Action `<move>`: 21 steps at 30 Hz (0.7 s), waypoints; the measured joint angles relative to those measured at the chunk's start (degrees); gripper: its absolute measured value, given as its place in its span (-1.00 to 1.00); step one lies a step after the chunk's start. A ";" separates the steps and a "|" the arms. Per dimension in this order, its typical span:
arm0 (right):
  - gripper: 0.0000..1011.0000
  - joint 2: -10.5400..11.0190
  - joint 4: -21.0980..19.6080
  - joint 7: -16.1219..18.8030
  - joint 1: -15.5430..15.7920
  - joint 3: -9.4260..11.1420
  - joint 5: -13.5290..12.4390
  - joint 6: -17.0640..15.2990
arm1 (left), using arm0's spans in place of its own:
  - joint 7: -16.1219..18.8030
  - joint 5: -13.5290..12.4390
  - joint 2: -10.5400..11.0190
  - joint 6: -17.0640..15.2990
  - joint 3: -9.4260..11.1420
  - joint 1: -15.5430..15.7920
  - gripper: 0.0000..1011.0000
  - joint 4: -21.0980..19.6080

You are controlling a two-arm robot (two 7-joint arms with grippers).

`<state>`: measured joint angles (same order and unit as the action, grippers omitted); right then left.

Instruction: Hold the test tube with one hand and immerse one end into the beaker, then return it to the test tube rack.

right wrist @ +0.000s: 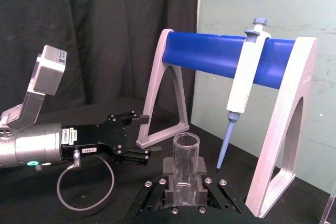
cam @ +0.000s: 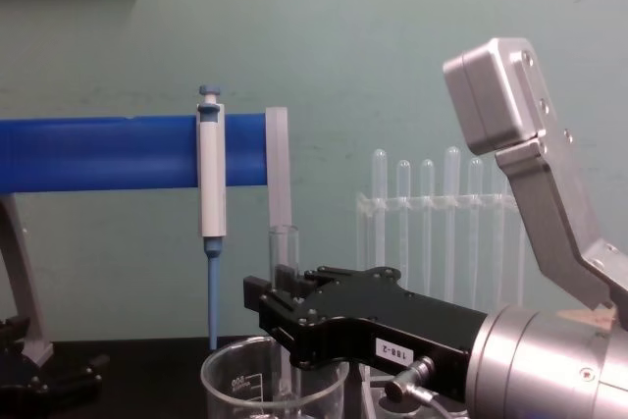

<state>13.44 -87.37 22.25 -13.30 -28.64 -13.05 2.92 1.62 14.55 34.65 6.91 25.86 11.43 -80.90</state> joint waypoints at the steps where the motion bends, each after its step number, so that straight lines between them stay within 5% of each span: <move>1: -0.55 0.00 0.00 0.00 0.00 0.00 0.00 0.00 | 0.00 0.00 0.00 0.00 0.00 0.00 0.98 0.00; 21: -0.55 0.00 0.00 0.00 0.00 0.00 0.00 0.00 | 0.00 0.00 0.00 0.00 0.00 0.00 0.98 0.00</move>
<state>13.44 -87.37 22.26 -13.30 -28.65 -13.04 2.92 1.62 14.55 34.65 6.91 25.86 11.43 -80.90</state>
